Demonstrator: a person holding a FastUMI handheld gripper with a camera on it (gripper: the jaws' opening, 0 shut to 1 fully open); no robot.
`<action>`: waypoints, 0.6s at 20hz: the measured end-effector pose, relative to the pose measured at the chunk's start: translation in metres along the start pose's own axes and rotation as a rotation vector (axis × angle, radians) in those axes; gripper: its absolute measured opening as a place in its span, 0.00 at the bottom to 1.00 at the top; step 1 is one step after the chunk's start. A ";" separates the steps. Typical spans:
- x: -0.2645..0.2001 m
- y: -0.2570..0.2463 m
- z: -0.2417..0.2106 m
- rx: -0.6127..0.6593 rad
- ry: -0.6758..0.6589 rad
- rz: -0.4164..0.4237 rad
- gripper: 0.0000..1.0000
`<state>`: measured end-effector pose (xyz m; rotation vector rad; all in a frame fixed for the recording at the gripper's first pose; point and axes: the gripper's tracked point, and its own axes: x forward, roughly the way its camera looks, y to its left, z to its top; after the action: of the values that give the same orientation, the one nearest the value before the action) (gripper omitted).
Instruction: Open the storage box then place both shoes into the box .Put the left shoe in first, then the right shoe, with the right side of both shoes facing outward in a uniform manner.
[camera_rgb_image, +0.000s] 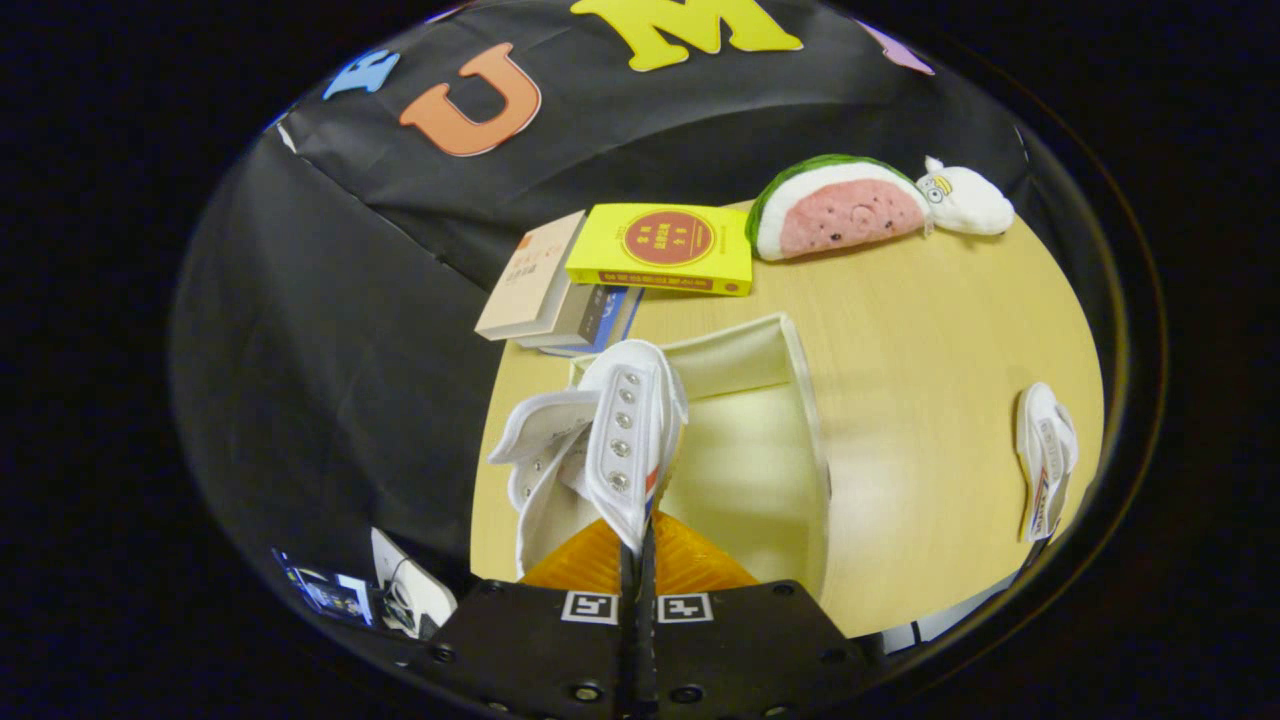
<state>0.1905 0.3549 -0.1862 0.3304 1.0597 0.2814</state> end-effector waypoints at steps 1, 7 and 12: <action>0.007 -0.001 -0.005 0.026 0.013 0.002 0.00; 0.033 -0.010 -0.014 0.114 0.004 -0.019 0.00; 0.061 -0.016 -0.021 0.089 -0.029 -0.057 0.00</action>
<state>0.2011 0.3665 -0.2511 0.3821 1.0531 0.1781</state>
